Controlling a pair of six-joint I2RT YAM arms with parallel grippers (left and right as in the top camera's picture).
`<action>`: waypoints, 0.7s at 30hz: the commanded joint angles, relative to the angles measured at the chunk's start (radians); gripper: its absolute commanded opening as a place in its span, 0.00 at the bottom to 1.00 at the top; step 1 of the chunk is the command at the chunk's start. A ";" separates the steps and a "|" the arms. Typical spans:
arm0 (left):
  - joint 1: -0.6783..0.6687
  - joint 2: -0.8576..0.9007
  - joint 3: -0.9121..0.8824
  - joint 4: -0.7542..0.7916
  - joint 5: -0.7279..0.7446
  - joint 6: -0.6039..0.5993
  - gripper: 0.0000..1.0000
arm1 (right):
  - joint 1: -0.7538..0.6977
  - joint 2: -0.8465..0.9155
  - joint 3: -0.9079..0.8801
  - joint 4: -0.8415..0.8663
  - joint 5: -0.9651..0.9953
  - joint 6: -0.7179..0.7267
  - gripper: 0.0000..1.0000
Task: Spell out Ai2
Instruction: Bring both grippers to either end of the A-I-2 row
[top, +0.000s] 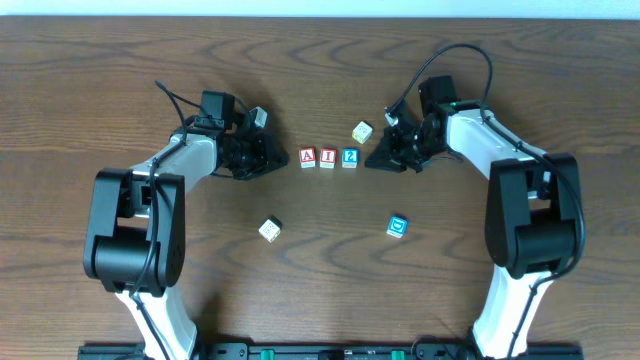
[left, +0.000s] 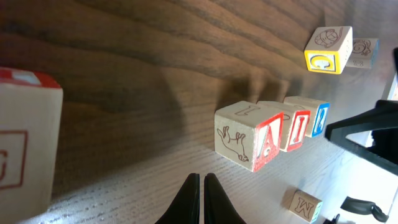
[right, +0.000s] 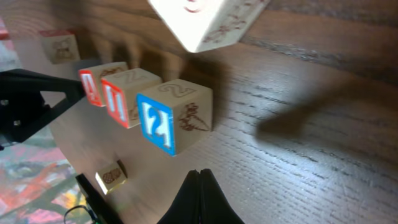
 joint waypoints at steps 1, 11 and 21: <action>-0.004 0.032 -0.007 0.008 -0.004 -0.005 0.06 | 0.021 0.024 -0.004 0.003 -0.011 0.031 0.01; -0.004 0.056 -0.007 0.103 0.004 -0.040 0.06 | 0.045 0.025 -0.004 0.056 -0.005 0.069 0.01; -0.052 0.057 -0.007 0.134 0.026 -0.058 0.06 | 0.047 0.025 -0.004 0.076 -0.003 0.076 0.01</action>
